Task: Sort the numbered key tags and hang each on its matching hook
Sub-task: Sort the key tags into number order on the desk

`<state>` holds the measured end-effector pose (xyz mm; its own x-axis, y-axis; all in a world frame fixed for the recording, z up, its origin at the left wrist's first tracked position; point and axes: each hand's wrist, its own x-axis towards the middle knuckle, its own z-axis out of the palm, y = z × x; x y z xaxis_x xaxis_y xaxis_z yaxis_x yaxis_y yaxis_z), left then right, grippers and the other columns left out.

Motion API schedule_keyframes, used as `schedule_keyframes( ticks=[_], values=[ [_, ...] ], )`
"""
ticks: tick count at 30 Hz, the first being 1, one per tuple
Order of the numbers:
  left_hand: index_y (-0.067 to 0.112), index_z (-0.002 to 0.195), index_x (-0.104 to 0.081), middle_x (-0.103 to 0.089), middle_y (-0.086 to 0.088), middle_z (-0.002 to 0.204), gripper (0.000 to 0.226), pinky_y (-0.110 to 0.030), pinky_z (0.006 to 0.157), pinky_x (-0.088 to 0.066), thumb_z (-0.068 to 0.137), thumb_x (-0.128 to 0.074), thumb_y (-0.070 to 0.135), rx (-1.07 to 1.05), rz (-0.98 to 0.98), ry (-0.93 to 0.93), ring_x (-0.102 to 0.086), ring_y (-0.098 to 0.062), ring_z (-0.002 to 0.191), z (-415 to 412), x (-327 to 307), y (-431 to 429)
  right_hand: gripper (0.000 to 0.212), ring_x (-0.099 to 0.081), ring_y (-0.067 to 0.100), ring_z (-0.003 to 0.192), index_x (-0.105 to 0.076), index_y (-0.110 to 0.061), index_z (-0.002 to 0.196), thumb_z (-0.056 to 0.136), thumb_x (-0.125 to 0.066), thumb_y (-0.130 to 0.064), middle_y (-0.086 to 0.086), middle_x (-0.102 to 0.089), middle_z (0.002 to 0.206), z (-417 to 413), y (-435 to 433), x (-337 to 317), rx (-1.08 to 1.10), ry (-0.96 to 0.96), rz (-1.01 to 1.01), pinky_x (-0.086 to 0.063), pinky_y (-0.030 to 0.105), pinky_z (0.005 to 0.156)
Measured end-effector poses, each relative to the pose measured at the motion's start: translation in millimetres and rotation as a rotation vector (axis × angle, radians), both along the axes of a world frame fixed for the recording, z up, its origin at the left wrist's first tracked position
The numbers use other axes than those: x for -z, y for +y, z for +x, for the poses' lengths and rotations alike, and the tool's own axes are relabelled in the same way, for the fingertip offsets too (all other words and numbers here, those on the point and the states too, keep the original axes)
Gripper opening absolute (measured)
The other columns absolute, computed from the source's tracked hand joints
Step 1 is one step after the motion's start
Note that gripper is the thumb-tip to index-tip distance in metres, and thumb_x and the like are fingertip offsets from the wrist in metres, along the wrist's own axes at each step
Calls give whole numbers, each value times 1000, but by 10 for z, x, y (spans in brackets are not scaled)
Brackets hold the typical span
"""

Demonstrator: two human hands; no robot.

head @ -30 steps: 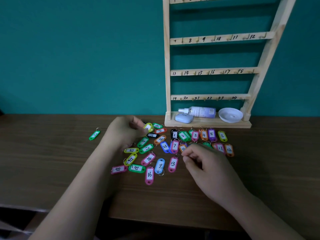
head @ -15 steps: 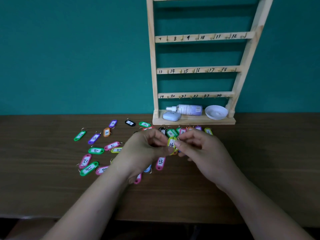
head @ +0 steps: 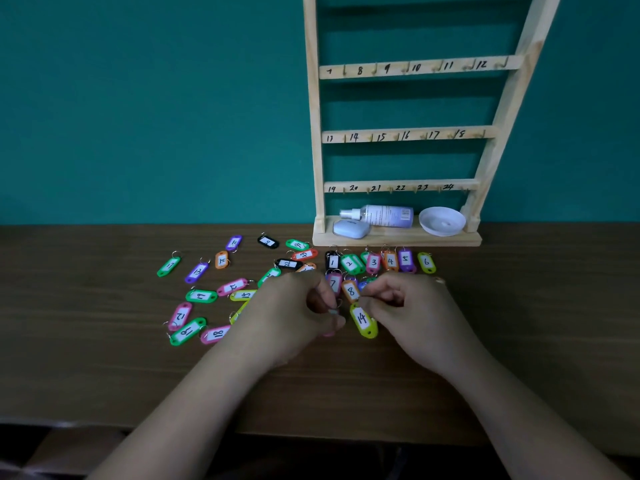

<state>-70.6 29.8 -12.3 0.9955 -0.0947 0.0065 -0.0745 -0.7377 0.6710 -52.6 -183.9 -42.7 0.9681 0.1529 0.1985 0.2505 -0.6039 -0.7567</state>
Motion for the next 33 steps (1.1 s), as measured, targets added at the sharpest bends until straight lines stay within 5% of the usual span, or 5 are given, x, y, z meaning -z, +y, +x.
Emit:
schedule_keyframes(
  ticks=[3,7,11,27,33],
  values=[
    [29,86,-71,-74,13,82,20,-29,53,-52,80,-89,34,-5,25,2,-64,-2,64,-30,-8,40,10,-63,-16,94,-78,-35,105,96,-79,-32,-23,-73,89,-3,35,48,24,-33,-71,-45,5,73],
    [28,89,-72,-73,11,84,23,-16,61,-48,79,-90,37,12,45,-28,-63,2,72,-53,-2,47,9,-59,-20,97,-77,-37,103,96,-79,-31,-25,-69,86,-16,89,85,43,-80,-111,-44,3,70],
    [31,88,-71,-71,12,86,21,-32,75,-57,80,-88,41,13,116,-35,-67,-4,79,-78,0,-3,9,-60,-14,89,-77,-34,108,99,-75,-32,-24,-68,91,-28,119,76,43,-110,-164,-42,6,72],
    [31,92,-77,-70,14,91,14,-25,81,-54,83,-84,39,59,234,-84,-63,-2,88,-80,16,-65,13,-63,-3,83,-68,-37,102,95,-78,-31,-18,-66,87,-87,48,14,3,-28,-296,-52,21,71],
    [31,89,-77,-72,14,88,12,-25,79,-55,83,-85,36,54,209,-75,-65,0,86,-57,38,-70,14,-62,-6,82,-69,-36,100,96,-79,-28,-20,-66,84,-107,84,23,18,-51,-263,-46,15,67]
  ],
)
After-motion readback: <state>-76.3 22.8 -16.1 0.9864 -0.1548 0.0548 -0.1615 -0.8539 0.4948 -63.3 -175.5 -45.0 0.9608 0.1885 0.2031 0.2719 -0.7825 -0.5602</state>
